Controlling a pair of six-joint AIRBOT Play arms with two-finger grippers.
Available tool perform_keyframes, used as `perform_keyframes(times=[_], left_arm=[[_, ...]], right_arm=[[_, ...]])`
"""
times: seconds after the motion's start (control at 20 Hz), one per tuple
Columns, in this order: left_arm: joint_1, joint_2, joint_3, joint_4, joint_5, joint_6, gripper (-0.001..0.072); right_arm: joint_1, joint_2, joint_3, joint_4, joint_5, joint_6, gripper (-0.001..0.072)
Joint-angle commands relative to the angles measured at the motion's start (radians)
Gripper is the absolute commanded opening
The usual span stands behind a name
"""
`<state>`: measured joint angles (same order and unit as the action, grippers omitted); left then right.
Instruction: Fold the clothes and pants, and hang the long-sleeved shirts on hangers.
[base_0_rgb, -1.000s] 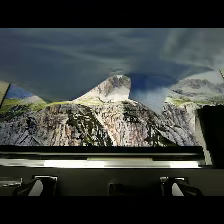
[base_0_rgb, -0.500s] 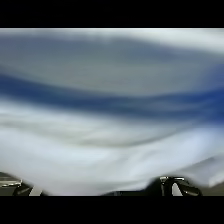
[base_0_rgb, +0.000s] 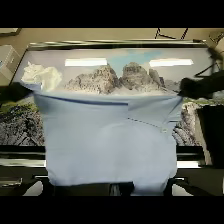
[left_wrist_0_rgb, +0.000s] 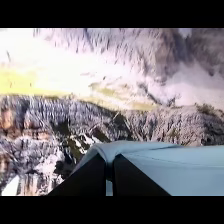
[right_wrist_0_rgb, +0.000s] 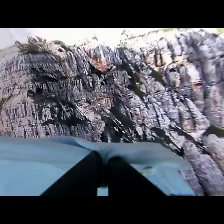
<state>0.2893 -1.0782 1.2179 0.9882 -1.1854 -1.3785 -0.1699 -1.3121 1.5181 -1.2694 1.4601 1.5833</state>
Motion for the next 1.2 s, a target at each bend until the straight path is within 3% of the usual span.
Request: perform_keyframes(times=[0.0, 0.25, 0.35, 0.6, 0.7, 0.8, 0.85, 0.95, 1.05, 1.15], left_arm=[[-0.044, -0.229, -0.155, -0.03, 0.212, 0.002, 0.0026], [-0.043, -0.48, 0.086, -0.084, 0.317, 0.002, 0.0026], [-0.049, -0.549, 0.177, -0.084, 0.317, 0.002, 0.0025], [-0.094, -0.663, 0.255, -0.088, 0.334, -0.003, 0.0026], [-0.098, -0.676, 0.255, -0.093, 0.342, -0.047, 0.0026], [-0.09, -0.662, 0.274, -0.107, 0.303, -0.05, 0.0026], [-0.083, -0.65, 0.299, -0.107, 0.233, -0.035, 0.0026], [-0.067, -0.618, 0.345, -0.077, 0.024, 0.039, 0.0026], [-0.058, -0.594, 0.346, 0.015, -0.259, 0.044, 0.0026], [-0.068, -0.594, 0.31, 0.072, -0.414, 0.044, 0.0026]], right_arm=[[0.055, -0.228, -0.103, 0.067, -0.284, 0.08, 0.0048], [0.054, -0.333, -0.069, 0.162, -0.752, 0.148, 0.0047], [0.054, -0.353, -0.069, 0.166, -0.874, 0.16, 0.0047], [0.055, -0.432, -0.069, 0.195, -0.877, 0.156, 0.0047], [0.054, -0.43, -0.053, 0.218, -0.881, 0.156, 0.0047], [0.05, -0.429, 0.02, 0.195, -0.789, 0.144, 0.0048], [0.038, -0.429, 0.075, 0.19, -0.673, 0.135, 0.0049], [0.001, -0.425, 0.179, 0.172, -0.338, 0.089, 0.0049], [-0.028, -0.406, 0.206, 0.103, -0.001, 0.057, 0.0049], [-0.018, -0.397, 0.18, -0.024, 0.204, 0.054, 0.0049]])
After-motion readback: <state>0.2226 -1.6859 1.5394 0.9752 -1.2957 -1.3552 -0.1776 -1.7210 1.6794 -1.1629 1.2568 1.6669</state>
